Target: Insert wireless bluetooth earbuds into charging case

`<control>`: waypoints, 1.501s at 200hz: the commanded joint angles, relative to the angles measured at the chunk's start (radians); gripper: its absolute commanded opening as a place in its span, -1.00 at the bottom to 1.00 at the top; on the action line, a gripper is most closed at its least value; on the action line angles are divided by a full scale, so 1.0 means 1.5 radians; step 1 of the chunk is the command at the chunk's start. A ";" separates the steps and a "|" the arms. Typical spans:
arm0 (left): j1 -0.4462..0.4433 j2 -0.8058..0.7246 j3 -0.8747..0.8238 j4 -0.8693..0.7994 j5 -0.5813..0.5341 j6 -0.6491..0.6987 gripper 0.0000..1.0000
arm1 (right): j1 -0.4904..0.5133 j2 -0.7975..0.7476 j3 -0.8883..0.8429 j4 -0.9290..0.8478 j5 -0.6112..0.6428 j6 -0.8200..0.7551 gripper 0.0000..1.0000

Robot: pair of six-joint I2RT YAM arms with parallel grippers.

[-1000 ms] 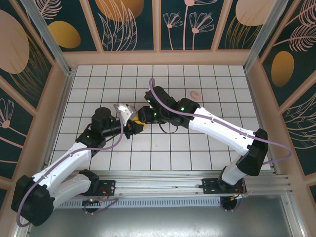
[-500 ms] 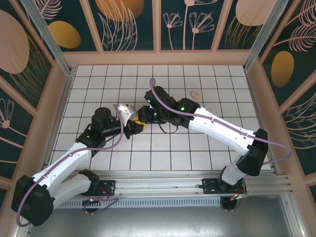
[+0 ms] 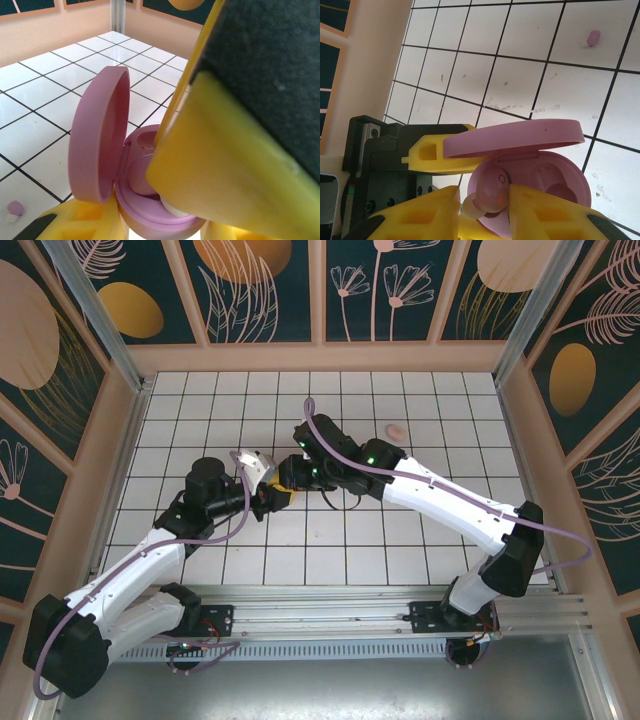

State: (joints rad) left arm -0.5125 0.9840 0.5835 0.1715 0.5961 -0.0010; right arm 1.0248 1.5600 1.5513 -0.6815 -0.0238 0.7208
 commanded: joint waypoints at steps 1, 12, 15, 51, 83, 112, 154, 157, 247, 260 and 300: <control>-0.003 0.003 0.021 0.010 0.007 0.011 -1.00 | 0.005 -0.024 0.012 0.014 -0.001 0.007 -0.38; -0.004 0.003 0.021 0.010 0.007 0.012 -1.00 | 0.005 -0.025 0.012 0.015 0.003 0.007 -0.38; -0.004 0.003 0.021 0.009 0.007 0.011 -1.00 | 0.006 -0.025 0.012 0.014 0.004 0.007 -0.38; -0.004 0.003 0.020 0.007 0.009 0.011 -1.00 | 0.004 -0.025 0.008 0.012 0.017 0.006 -0.38; -0.004 0.001 0.019 0.006 0.011 0.011 -1.00 | 0.000 -0.020 0.002 0.021 0.015 0.009 -0.39; -0.004 -0.001 0.018 0.006 0.012 0.010 -1.00 | -0.003 -0.010 0.002 0.017 0.016 0.011 -0.41; -0.004 -0.006 0.018 0.002 0.012 0.011 -1.00 | -0.008 -0.001 0.000 0.008 0.023 0.019 -0.48; -0.004 -0.006 0.018 0.002 0.011 0.012 -1.00 | -0.008 0.001 0.000 0.007 0.023 0.020 -0.48; -0.004 -0.010 0.017 -0.006 0.006 0.017 -1.00 | -0.011 0.007 0.003 -0.002 0.045 0.025 -0.56; -0.003 -0.009 0.017 -0.006 0.005 0.018 -1.00 | -0.012 0.004 0.004 -0.005 0.057 0.024 -0.58; -0.004 -0.008 0.017 -0.006 0.004 0.016 -1.00 | -0.011 -0.003 0.003 -0.005 0.073 0.021 -0.62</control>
State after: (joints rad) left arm -0.5125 0.9863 0.5835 0.1532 0.5957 -0.0002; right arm 1.0134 1.5719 1.5513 -0.6788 0.0418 0.7429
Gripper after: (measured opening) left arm 0.308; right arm 0.197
